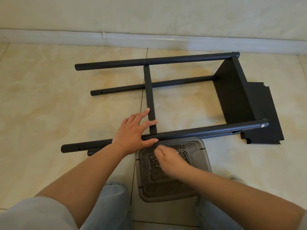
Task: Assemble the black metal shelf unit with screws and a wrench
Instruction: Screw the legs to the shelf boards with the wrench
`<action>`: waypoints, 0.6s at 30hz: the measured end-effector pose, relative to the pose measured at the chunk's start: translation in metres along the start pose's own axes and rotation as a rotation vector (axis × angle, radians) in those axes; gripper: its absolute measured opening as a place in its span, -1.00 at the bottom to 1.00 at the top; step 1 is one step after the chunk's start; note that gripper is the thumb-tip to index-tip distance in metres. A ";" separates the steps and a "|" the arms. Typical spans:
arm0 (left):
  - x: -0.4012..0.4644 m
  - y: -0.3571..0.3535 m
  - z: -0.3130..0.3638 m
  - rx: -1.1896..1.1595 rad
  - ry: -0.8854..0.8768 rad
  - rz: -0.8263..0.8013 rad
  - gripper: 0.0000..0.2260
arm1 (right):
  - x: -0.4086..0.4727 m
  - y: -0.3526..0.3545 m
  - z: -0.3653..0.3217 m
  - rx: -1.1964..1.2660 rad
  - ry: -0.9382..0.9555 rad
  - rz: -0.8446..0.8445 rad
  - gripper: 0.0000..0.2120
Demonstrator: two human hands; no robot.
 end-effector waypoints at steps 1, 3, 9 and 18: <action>0.000 0.000 0.000 -0.007 -0.002 0.006 -0.38 | -0.009 0.010 -0.007 -0.058 0.113 0.042 -0.77; 0.000 -0.001 0.000 -0.003 -0.002 0.010 -0.33 | -0.017 0.038 -0.021 -0.218 0.337 0.258 -0.81; 0.000 0.002 0.001 0.014 0.004 0.023 -0.32 | 0.033 0.079 -0.029 -0.703 0.255 0.431 -0.68; -0.016 -0.001 -0.016 0.066 -0.068 0.102 -0.46 | 0.036 0.056 -0.029 -0.524 0.261 0.090 -0.71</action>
Point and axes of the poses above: each hand's wrist, its own x-axis towards the middle knuckle, its own y-axis out of the back of the hand, z = x × y, the point moved 4 cm from there along x, towards the middle knuckle, and after that the axes turned 11 degrees about -y, right-handed, at the moved point
